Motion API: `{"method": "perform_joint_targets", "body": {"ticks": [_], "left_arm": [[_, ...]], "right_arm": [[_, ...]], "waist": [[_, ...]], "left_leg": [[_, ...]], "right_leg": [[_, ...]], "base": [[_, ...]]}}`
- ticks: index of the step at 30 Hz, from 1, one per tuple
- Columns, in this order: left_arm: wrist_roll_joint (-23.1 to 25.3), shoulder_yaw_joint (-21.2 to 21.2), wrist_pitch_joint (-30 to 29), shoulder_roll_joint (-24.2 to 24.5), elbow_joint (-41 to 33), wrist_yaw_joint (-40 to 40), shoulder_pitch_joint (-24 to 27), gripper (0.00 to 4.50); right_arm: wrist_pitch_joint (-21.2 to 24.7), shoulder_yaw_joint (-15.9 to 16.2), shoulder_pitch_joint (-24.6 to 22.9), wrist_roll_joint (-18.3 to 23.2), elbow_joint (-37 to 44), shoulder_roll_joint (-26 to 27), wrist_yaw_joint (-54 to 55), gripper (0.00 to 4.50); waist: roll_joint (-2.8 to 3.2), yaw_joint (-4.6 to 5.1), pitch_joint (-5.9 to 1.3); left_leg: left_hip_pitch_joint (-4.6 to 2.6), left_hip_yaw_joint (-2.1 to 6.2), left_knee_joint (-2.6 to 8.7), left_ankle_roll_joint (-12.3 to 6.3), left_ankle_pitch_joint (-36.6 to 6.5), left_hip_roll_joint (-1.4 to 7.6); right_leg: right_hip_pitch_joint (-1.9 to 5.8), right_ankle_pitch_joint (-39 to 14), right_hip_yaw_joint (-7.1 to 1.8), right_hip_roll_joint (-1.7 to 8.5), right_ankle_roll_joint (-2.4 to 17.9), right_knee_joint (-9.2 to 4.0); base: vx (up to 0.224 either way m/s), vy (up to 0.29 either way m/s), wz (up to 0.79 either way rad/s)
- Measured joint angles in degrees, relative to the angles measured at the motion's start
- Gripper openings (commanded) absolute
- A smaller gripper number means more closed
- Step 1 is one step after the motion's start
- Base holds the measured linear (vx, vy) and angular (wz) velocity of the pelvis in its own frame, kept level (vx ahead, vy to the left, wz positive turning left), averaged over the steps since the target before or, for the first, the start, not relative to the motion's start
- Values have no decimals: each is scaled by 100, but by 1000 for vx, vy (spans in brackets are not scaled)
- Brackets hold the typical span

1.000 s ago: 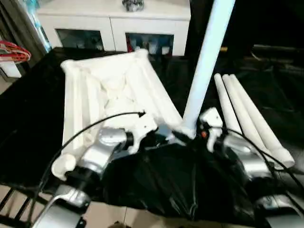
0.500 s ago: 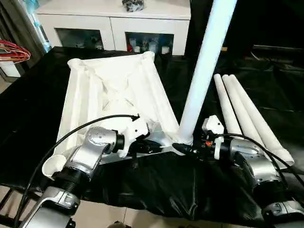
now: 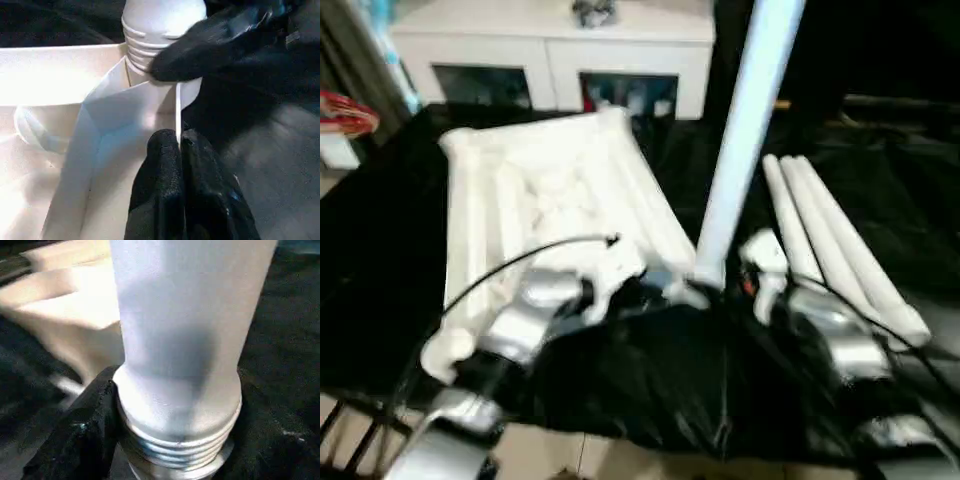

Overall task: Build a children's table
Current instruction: Rotate leg to tighten

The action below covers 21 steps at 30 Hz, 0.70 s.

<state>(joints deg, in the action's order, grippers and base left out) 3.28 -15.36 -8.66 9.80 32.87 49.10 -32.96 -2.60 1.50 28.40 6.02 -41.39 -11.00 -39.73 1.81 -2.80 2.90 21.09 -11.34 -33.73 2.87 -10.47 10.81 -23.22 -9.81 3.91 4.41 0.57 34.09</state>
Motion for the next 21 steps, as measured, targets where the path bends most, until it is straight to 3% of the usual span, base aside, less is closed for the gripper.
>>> {"method": "perform_joint_targets", "body": {"ticks": [6, 8, 11, 13, 21], "left_arm": [[151, 55, -98, -303, 256, -667, -180, 0], [205, 54, -89, -354, 331, -764, -235, 0], [273, 27, 16, -364, 362, -820, -247, 0], [287, 7, 75, -346, 359, -769, -246, 0], [211, -114, 315, -102, 60, -134, -61, 0]], "right_arm": [[-44, -112, 294, -192, -371, 379, 1106, 278], [-131, -121, 366, -224, -482, 434, 1302, 346], [-320, -129, 399, -272, -609, 529, 1448, 352], [-402, -120, 375, -337, -598, 488, 1404, 389], [-365, 28, -103, -172, 122, 68, 430, 446]], "waist": [[1, 16, -1], [2, 11, -1], [2, 3, -1], [2, -13, -1], [4, -82, -2]], "left_leg": [[0, 1, 1, 0, 0, 0], [1, 1, 1, 0, 0, -1], [3, 1, 1, 0, 0, -1], [4, 1, 2, 0, 0, -1], [10, 1, 13, -2, -1, 0]], "right_leg": [[1, 1, 0, 0, 0, 0], [2, 1, 0, 0, 0, -1], [2, 5, -1, 0, 7, -2], [2, 15, -1, 0, 23, -2], [-3, 6, 1, 0, 11, -2]], "base": [[0, 0, 0], [0, 0, 0], [0, 0, 0], [0, 0, 0], [0, 0, 0]]}}
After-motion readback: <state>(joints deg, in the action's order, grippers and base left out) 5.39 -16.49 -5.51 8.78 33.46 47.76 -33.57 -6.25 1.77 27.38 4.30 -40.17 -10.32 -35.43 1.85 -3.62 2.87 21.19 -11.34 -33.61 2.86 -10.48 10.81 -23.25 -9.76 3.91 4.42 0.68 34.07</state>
